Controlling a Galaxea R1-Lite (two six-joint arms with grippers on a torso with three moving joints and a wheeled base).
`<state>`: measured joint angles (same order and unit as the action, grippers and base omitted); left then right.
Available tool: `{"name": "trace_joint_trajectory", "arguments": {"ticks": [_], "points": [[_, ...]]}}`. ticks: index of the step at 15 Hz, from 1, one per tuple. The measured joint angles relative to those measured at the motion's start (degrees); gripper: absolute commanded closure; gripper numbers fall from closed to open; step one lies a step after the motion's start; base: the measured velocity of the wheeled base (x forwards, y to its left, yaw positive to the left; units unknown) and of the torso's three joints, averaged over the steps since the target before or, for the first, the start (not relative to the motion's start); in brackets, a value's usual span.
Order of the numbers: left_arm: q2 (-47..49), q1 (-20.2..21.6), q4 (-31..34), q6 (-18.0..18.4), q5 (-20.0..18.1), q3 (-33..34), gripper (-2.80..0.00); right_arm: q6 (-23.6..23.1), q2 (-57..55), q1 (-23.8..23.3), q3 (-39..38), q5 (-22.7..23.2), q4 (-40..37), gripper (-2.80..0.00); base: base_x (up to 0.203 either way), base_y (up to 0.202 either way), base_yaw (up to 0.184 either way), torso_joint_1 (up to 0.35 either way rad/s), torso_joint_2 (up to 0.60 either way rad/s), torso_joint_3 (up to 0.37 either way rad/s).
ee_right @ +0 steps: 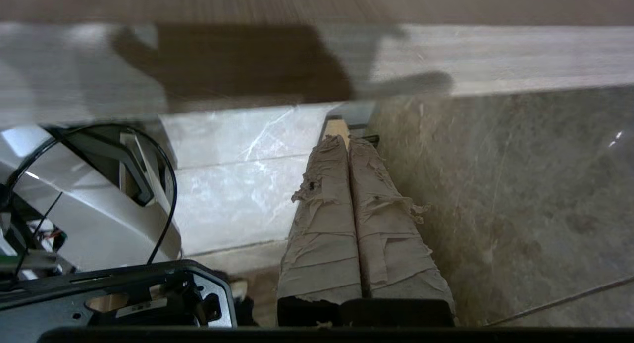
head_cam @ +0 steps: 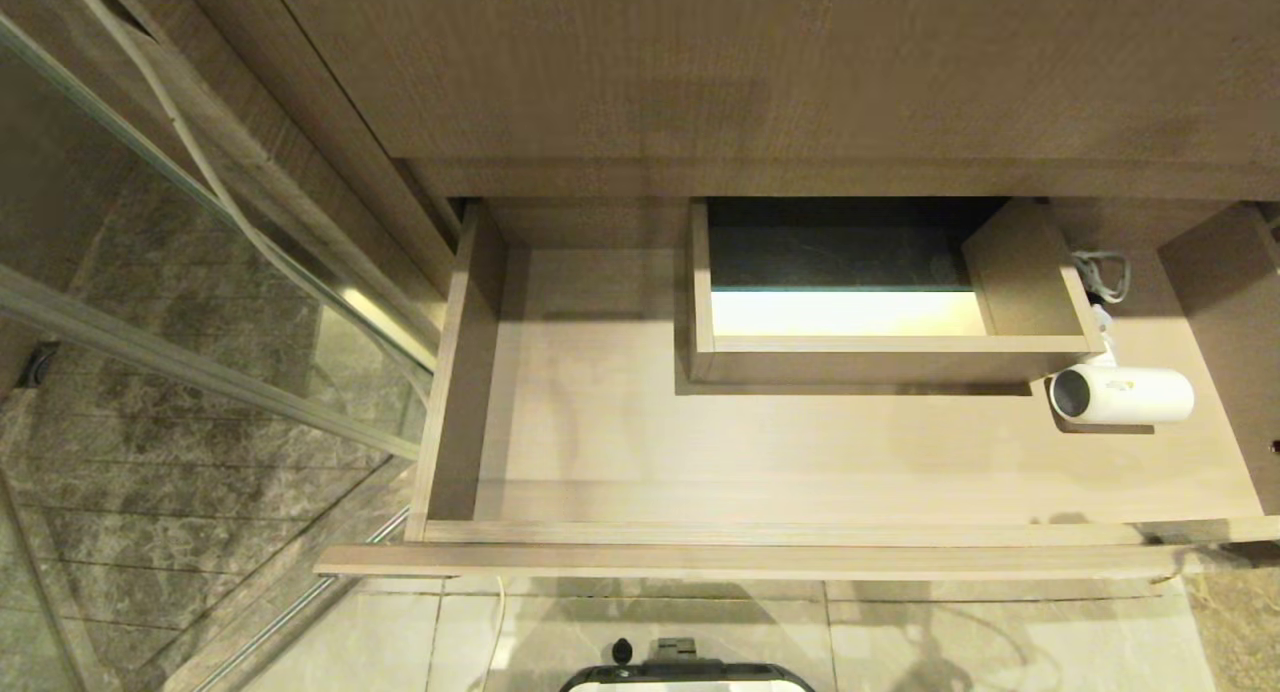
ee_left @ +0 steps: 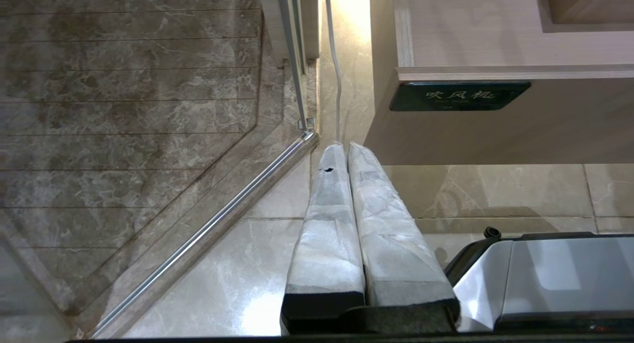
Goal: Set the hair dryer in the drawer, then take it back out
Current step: Close the drawer
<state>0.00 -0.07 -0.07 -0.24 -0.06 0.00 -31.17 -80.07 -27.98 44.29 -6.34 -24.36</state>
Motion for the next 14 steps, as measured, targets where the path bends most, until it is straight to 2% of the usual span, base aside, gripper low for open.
{"name": "trace_joint_trajectory", "arguments": {"ticks": [5, 10, 13, 14], "points": [[0.0, -0.02, 0.0, -0.01, -0.02, 0.0, 0.0, 0.41, -3.54, 0.11, 0.99, 0.63, 5.15, 0.0, 0.0, 0.0, 0.0, 0.0, 0.0, 0.0], [0.0, -0.02, 0.0, -0.03, -0.02, 0.0, 0.0, 1.0, -2.03, 0.01, 1.43, 5.95, 12.49, 0.0, 0.0, 0.0, 0.0, 0.0, 0.0, 0.0], [0.0, -0.02, -0.02, -0.01, 0.01, 0.0, 0.0, 5.83, -0.99, 0.24, 1.78, 12.86, 26.0, 0.0, 0.0, 0.0, 0.0, 0.0, 0.0, 0.0], [0.0, -0.02, 0.0, 0.01, -0.04, 0.0, 0.0, 7.95, -1.17, 1.01, 2.76, 14.48, 33.05, 0.0, 0.0, 0.0, 0.0, 0.0, 0.0, 0.0]]}}
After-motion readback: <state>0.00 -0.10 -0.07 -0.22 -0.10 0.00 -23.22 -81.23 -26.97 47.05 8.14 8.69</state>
